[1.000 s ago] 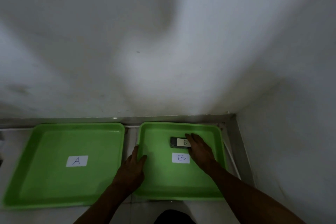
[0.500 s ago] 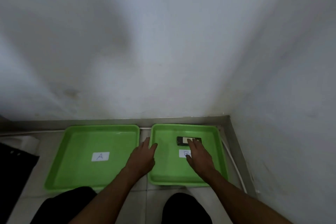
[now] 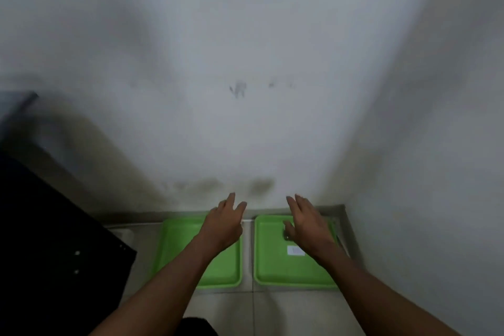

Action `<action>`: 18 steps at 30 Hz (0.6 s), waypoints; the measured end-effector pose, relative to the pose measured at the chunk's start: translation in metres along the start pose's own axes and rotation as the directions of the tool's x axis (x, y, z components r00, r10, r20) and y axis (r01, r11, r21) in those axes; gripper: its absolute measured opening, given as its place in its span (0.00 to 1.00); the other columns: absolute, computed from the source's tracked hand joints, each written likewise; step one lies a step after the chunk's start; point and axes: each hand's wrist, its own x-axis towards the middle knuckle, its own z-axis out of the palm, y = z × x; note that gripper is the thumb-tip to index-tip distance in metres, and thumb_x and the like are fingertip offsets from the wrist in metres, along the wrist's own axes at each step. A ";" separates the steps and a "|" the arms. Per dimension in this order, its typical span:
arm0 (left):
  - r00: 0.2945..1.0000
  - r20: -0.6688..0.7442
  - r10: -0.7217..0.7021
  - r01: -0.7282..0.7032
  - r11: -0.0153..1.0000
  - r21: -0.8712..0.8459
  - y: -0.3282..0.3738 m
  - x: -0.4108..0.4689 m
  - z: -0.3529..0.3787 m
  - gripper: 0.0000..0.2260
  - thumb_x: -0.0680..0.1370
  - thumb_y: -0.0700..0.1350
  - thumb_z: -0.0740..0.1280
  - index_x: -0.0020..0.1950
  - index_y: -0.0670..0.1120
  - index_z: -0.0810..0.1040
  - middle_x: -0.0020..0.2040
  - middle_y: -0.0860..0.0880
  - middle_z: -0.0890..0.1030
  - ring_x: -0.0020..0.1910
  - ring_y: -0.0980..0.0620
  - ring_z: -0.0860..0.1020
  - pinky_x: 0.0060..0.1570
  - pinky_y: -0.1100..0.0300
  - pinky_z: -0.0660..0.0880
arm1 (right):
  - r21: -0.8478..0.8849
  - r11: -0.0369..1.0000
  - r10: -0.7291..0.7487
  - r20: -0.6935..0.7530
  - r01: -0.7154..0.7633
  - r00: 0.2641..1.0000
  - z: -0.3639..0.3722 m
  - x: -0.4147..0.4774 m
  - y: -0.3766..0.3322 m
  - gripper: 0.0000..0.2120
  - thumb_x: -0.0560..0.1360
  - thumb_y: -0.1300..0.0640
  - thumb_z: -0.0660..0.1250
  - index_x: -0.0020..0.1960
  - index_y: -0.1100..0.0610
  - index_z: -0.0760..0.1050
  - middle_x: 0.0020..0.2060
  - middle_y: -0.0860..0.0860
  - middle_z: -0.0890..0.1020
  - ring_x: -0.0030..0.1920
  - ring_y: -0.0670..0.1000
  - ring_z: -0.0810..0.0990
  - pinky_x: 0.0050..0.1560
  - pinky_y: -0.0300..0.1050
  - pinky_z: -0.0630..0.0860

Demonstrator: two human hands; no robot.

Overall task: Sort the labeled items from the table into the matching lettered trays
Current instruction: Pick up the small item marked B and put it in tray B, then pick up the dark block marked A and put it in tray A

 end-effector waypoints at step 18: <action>0.940 -0.342 -0.007 0.044 0.994 0.099 0.053 -0.204 -0.504 0.26 0.81 0.45 0.60 0.78 0.47 0.58 0.80 0.42 0.57 0.74 0.42 0.65 0.66 0.47 0.70 | -0.074 0.982 -0.185 -0.266 0.171 0.946 -0.542 -0.055 -0.201 0.28 0.81 0.49 0.59 0.76 0.56 0.54 0.77 0.58 0.60 0.77 0.56 0.58 0.73 0.52 0.65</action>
